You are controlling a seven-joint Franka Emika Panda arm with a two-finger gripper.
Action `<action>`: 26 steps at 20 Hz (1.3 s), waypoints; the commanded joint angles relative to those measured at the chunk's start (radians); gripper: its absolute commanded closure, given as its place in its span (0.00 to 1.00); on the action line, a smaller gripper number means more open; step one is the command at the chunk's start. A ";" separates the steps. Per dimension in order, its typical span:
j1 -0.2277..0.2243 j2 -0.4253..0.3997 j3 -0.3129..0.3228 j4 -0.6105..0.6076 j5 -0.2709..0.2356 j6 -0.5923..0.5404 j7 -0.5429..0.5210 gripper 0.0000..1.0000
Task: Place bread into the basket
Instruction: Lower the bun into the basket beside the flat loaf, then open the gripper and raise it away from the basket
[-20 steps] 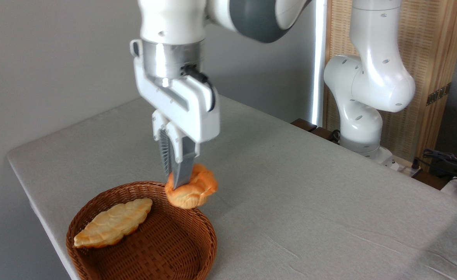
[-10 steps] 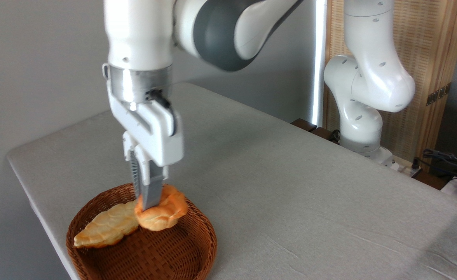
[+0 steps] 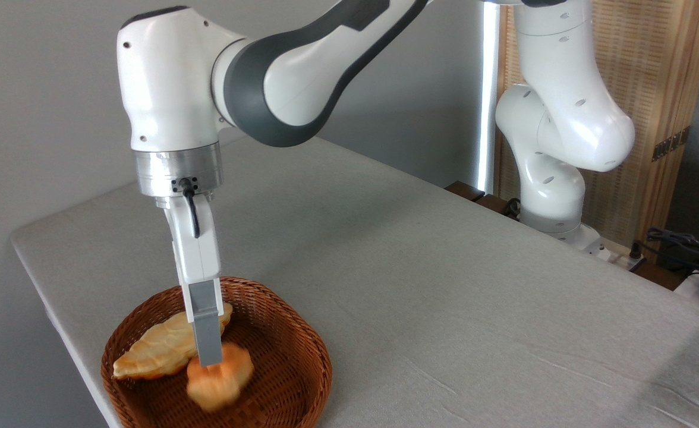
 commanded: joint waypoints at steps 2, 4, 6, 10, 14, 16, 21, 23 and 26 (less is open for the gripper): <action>0.003 0.007 -0.009 0.019 0.026 0.008 -0.058 0.00; 0.004 -0.011 -0.006 0.020 0.015 -0.001 -0.095 0.00; 0.009 -0.050 0.000 0.020 -0.037 -0.017 -0.150 0.00; 0.041 -0.111 -0.001 0.101 -0.161 -0.257 -0.154 0.00; 0.113 -0.175 -0.050 0.197 -0.259 -0.545 -0.155 0.00; 0.180 -0.217 -0.096 0.191 -0.319 -0.580 -0.155 0.00; 0.185 -0.222 -0.119 0.111 -0.277 -0.552 -0.140 0.00; 0.185 -0.234 -0.119 0.080 -0.272 -0.515 -0.140 0.00; 0.185 -0.234 -0.119 0.077 -0.270 -0.489 -0.138 0.00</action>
